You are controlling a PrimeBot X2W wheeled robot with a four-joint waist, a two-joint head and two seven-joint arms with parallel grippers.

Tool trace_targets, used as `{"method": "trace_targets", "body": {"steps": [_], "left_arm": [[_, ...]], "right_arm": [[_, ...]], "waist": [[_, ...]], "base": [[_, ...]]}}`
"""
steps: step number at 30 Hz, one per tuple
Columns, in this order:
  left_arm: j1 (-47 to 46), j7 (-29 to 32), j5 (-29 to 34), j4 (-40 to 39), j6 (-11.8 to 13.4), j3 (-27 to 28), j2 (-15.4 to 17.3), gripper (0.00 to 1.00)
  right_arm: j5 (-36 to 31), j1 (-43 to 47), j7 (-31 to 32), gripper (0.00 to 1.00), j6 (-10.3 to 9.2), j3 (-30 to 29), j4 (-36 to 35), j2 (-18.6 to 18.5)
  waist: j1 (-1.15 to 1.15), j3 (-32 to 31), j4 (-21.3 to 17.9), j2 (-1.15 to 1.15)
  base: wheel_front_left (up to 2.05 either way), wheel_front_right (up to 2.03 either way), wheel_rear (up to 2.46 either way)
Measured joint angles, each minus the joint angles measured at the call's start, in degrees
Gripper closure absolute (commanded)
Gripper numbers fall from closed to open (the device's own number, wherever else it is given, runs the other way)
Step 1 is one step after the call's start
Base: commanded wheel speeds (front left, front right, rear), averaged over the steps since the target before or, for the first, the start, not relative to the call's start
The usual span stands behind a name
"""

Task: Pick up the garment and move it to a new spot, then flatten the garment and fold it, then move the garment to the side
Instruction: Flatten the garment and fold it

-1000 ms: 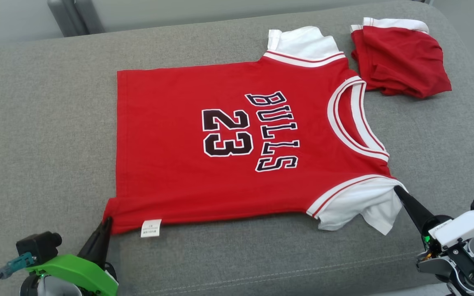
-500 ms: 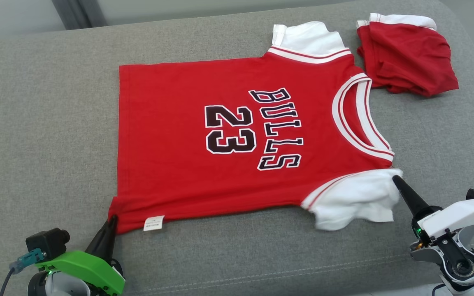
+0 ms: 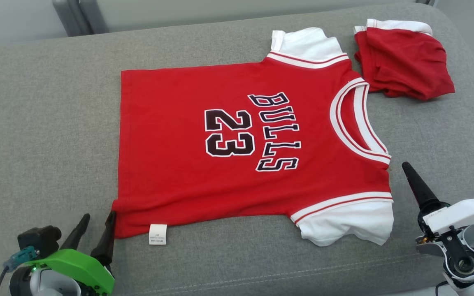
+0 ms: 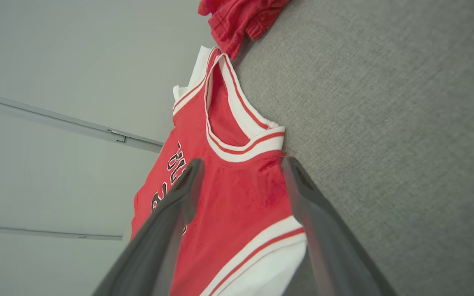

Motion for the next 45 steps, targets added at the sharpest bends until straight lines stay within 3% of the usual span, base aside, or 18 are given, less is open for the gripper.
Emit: {"method": "trace_targets", "body": {"steps": [7, 12, 24, 45], "left_arm": [[-1.6, -0.1, 7.9, -7.3, 1.3, 3.9, 0.9, 0.0], [-2.2, -0.1, 12.8, -12.4, 1.6, 6.1, -0.6, 0.0], [4.7, -0.1, 17.0, -13.1, 2.3, 6.1, -3.6, 0.0], [6.3, -0.1, 20.9, -14.5, 1.8, 8.8, -6.4, 0.0]], "right_arm": [[-7.0, 0.0, -3.8, 0.0, 0.77, 1.5, -1.6, -2.6], [-13.3, 0.8, -5.1, 0.0, 0.81, 4.2, -4.3, -4.4], [-31.4, 4.6, -6.8, 0.0, 1.3, 8.8, -9.9, -8.7], [-39.4, 11.1, -6.8, 0.0, 1.3, 9.1, -6.9, -6.0]], "waist": [[0.0, -0.4, -0.1, 0.0], [0.0, -0.5, 0.0, 0.0], [0.0, 0.2, -0.9, 0.0], [0.0, 0.6, -1.2, 0.0]], "base": [[0.0, 0.0, 0.0], [0.0, 0.0, 0.0], [0.0, 0.0, 0.0], [0.0, 0.0, 0.0]]}}
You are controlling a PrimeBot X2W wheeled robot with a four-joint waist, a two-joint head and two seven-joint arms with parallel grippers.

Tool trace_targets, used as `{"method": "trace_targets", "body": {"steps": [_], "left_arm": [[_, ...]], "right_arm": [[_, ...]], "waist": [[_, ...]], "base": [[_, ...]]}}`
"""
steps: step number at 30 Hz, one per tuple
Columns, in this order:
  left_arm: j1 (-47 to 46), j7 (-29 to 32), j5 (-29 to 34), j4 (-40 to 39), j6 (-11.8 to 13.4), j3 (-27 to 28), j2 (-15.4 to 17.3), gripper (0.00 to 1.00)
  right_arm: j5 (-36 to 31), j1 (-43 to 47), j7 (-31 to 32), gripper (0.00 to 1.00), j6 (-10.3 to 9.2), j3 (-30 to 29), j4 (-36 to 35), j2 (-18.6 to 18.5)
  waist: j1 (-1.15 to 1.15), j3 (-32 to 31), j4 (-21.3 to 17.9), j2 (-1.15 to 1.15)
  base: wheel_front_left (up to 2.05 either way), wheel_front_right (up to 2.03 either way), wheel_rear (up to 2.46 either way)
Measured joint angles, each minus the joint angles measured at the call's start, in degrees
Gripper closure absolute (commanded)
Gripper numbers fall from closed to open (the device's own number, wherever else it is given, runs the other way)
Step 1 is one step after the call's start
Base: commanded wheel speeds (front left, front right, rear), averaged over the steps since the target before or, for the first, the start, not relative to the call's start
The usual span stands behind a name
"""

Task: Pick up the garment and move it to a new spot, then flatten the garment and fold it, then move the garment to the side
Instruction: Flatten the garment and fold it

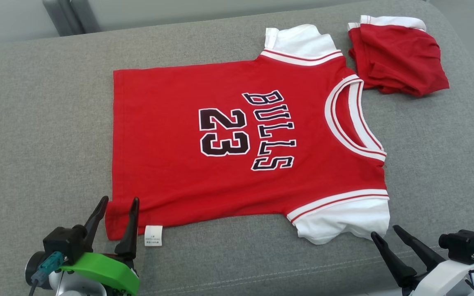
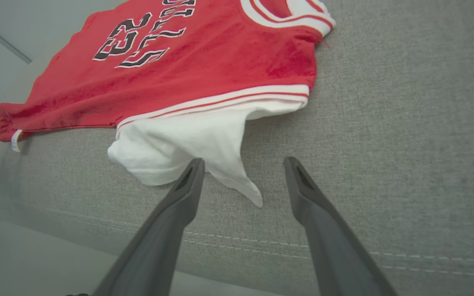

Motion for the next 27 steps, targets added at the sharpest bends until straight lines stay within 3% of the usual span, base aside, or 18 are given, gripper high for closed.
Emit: {"method": "trace_targets", "body": {"steps": [12, 13, 14, 15, 16, 17, 21, 27], "left_arm": [[0.4, 0.0, 1.7, 0.3, -0.9, 1.1, -1.2, 0.0], [0.4, 0.0, 1.7, 0.4, -1.0, 1.2, -1.4, 0.0], [0.4, 0.0, 1.7, 0.5, -1.0, 1.3, -1.5, 0.0], [0.4, 0.0, 1.7, 0.7, -1.0, 1.4, -1.6, 0.0], [0.5, 0.0, 1.7, 0.8, -1.0, 1.4, -1.7, 0.0], [0.5, 0.0, 1.7, 1.0, -1.0, 1.5, -1.8, 0.0], [0.7, 0.0, 2.0, 1.7, -1.4, 1.6, -2.1, 0.0], [2.0, 0.0, 2.0, 5.8, -1.5, 2.0, -1.9, 0.0]], "right_arm": [[-3.7, -0.4, 0.0, 0.0, 0.0, 1.4, 2.2, 0.5], [-3.9, -0.5, 0.0, 0.12, 0.0, 1.3, 2.4, 0.5], [-4.2, -0.6, 0.0, 0.4, 0.0, 1.2, 2.6, 0.6], [-4.4, -0.7, 0.0, 0.54, 0.0, 1.2, 2.6, 0.7], [-4.5, -0.8, 0.0, 0.6, 0.0, 1.2, 2.7, 0.8], [-4.9, -1.0, 0.0, 1.0, 0.0, 1.3, 2.7, 0.9], [-5.4, -1.8, 0.0, 1.0, 0.0, 2.2, 2.4, 1.5], [-3.3, -1.9, 0.0, 1.0, 0.0, 8.3, -0.6, 1.8]], "waist": [[0.0, -0.2, 1.1, 0.0], [0.0, -0.2, 1.2, 0.0], [0.0, -0.2, 1.3, 0.0], [0.0, -0.2, 1.3, 0.0], [0.0, -0.2, 1.4, 0.0], [0.0, -0.1, 1.4, 0.0], [0.0, -0.2, 1.6, 0.0], [0.0, -0.1, 1.0, 0.0]], "base": [[0.0, 0.0, 0.0], [0.0, 0.0, 0.0], [0.0, 0.0, 0.0], [0.0, 0.0, 0.0], [0.0, 0.0, 0.0], [0.0, 0.0, 0.0], [0.0, 0.0, 0.0], [0.0, 0.0, 0.0]]}}
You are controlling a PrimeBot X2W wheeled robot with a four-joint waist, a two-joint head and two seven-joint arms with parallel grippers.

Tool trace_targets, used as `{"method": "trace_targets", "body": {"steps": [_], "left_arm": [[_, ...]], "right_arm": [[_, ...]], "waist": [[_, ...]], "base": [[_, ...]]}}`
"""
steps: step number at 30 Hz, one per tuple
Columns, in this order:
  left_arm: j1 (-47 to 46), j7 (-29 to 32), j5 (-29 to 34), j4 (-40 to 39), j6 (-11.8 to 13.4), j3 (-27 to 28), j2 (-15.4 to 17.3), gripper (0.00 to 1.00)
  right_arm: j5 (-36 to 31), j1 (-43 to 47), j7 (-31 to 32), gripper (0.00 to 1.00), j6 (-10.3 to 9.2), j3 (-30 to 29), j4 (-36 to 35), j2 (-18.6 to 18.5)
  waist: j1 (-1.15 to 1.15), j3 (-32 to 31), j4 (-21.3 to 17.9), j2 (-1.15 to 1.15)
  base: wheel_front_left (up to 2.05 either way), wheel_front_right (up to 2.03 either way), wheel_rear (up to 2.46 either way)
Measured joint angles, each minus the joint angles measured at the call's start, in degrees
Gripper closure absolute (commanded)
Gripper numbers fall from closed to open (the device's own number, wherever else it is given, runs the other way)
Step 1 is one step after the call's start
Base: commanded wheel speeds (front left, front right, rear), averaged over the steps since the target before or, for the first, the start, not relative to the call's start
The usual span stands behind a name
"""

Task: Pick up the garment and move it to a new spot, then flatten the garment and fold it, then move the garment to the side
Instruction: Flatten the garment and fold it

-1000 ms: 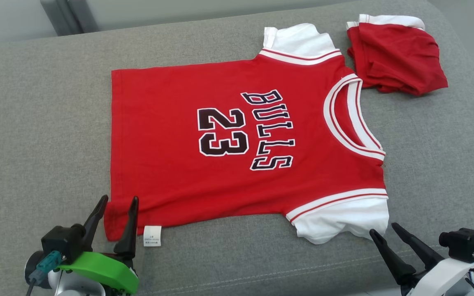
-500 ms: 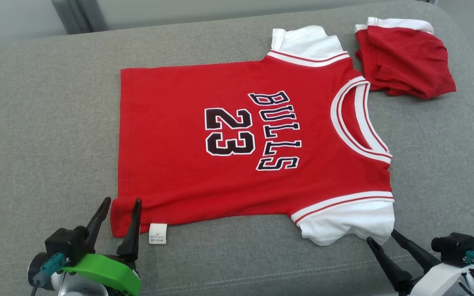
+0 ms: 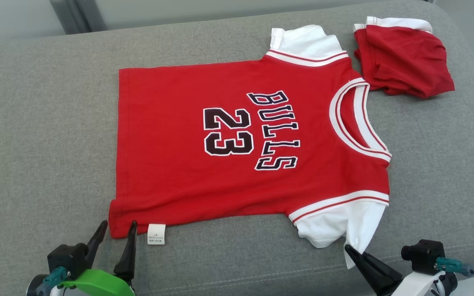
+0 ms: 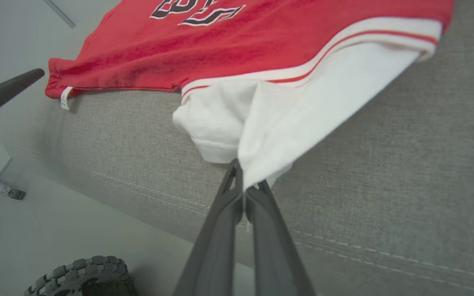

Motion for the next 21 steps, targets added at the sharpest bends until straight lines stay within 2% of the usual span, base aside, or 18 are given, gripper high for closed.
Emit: {"method": "trace_targets", "body": {"steps": [6, 11, 12, 13, 15, 16, 18, 19, 20, 21], "left_arm": [[0.1, 0.0, -0.5, 3.4, 0.0, 0.4, 0.0, 0.0], [-0.1, 0.0, -1.3, 4.5, -0.1, 0.8, -0.1, 0.0], [-0.2, 0.0, -1.6, 4.8, -0.1, 1.0, -0.1, 0.03], [-0.3, 0.0, -1.8, 5.1, -0.1, 1.1, -0.1, 0.14], [-0.4, 0.0, -1.9, 5.7, -0.5, 1.1, -0.1, 0.27], [-0.5, 0.0, -1.9, 6.0, -0.5, 1.1, -0.1, 0.45], [-0.9, 0.0, -2.1, 6.5, -0.6, 1.1, -0.1, 0.58], [-1.2, 0.0, -2.1, 6.6, -0.6, 1.1, -0.1, 0.67], [-1.5, 0.0, -2.1, 6.8, -0.6, 1.1, -0.1, 0.95], [-1.7, 0.0, -2.1, 7.0, -0.6, 1.1, -0.1, 1.0]], "right_arm": [[3.6, -1.1, 0.0, 1.0, 0.0, 1.8, -3.0, -0.3], [5.9, -1.2, 0.0, 1.0, 0.0, 0.8, -4.2, -1.0], [6.2, -1.2, 0.0, 1.0, 0.0, 0.8, -4.3, -1.2], [6.3, -1.2, 0.0, 1.0, 0.0, 0.8, -4.4, -1.4], [6.3, -1.2, 0.0, 1.0, 0.0, 0.8, -4.5, -1.7], [6.3, -1.2, 0.0, 1.0, 0.0, 0.8, -4.6, -1.9], [6.9, -1.3, 0.0, 1.0, 0.0, 0.7, -4.8, -2.1], [7.1, -1.3, 0.0, 1.0, 0.0, 0.7, -4.9, -2.2], [7.3, -1.4, 0.0, 1.0, 0.0, 0.7, -5.1, -2.3], [7.4, -1.5, 0.0, 1.0, 0.0, 0.7, -5.3, -2.3]], "waist": [[0.0, 0.0, -1.0, 0.0], [0.0, -0.1, -1.6, 0.0], [0.0, -0.1, -1.7, 0.0], [0.0, -0.2, -1.7, 0.0], [0.0, -0.2, -1.8, 0.0], [0.0, -0.2, -1.9, 0.0], [0.0, -0.2, -1.9, 0.0], [0.0, -0.2, -1.9, 0.0], [0.0, -0.1, -1.9, 0.0], [0.0, -0.1, -1.9, 0.0]], "base": [[0.0, 0.0, 0.0], [0.0, 0.0, 0.0], [0.0, 0.0, 0.0], [0.0, 0.0, 0.0], [0.0, 0.0, 0.0], [0.0, 0.0, 0.0], [0.0, 0.0, 0.0], [0.0, 0.0, 0.0], [0.0, 0.0, 0.0], [0.0, 0.0, 0.0]]}}
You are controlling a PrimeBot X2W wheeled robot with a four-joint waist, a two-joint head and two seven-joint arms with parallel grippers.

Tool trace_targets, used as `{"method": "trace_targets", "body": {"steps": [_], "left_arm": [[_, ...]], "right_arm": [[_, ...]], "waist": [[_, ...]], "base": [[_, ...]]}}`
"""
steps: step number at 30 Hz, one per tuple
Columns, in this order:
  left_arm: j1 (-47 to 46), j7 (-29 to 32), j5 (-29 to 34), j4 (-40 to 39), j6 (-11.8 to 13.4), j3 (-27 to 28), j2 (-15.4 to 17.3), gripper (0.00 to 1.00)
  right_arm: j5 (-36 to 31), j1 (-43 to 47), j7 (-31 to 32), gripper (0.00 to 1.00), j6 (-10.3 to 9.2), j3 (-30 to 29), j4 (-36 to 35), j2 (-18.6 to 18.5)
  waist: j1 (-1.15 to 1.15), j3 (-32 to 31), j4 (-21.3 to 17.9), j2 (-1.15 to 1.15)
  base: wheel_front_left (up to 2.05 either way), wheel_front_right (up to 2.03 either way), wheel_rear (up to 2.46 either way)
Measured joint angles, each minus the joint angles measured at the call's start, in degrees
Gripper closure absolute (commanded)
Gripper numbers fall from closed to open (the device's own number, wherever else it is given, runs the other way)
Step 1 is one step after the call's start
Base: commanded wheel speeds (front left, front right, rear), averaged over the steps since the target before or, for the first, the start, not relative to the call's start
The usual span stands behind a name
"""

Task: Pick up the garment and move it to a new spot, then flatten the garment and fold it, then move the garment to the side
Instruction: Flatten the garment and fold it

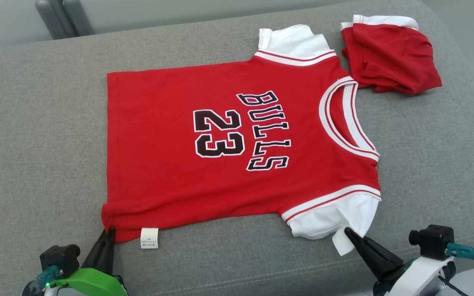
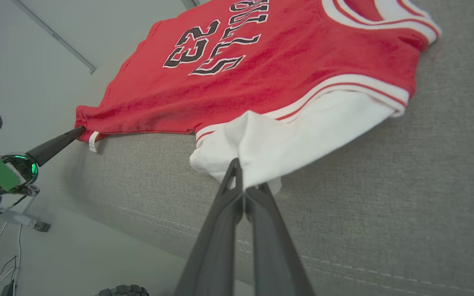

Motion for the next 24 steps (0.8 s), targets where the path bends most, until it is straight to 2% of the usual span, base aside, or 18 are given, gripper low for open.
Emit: {"method": "trace_targets", "body": {"steps": [5, 10, 14, 24], "left_arm": [[-0.8, 0.0, -1.0, 0.6, -0.2, 0.0, 0.0, 1.0], [-0.9, 0.0, -1.8, -2.0, -0.7, 0.9, -0.2, 1.0], [-1.4, 0.0, -3.3, -4.7, -1.4, 0.6, -0.4, 1.0], [-1.5, 0.0, -6.7, -7.8, -1.4, 1.3, 0.6, 1.0]], "right_arm": [[2.4, -0.4, 0.0, 1.0, 0.0, -0.9, -1.6, 0.3], [10.5, -0.3, 0.0, 1.0, 0.0, -5.1, -5.4, 3.5], [16.8, 0.2, 0.0, 1.0, 0.0, -7.2, -8.3, 4.4], [24.2, 0.3, 0.0, 1.0, 0.0, -10.6, -9.9, 3.2]], "waist": [[0.0, 0.1, 0.0, 0.0], [0.0, 0.0, 0.0, 0.0], [0.0, 0.0, 0.0, 0.0], [0.0, 0.2, 0.4, 0.0]], "base": [[0.0, 0.0, 0.0], [0.0, 0.0, 0.0], [0.0, 0.0, 0.0], [0.0, 0.0, 0.0]]}}
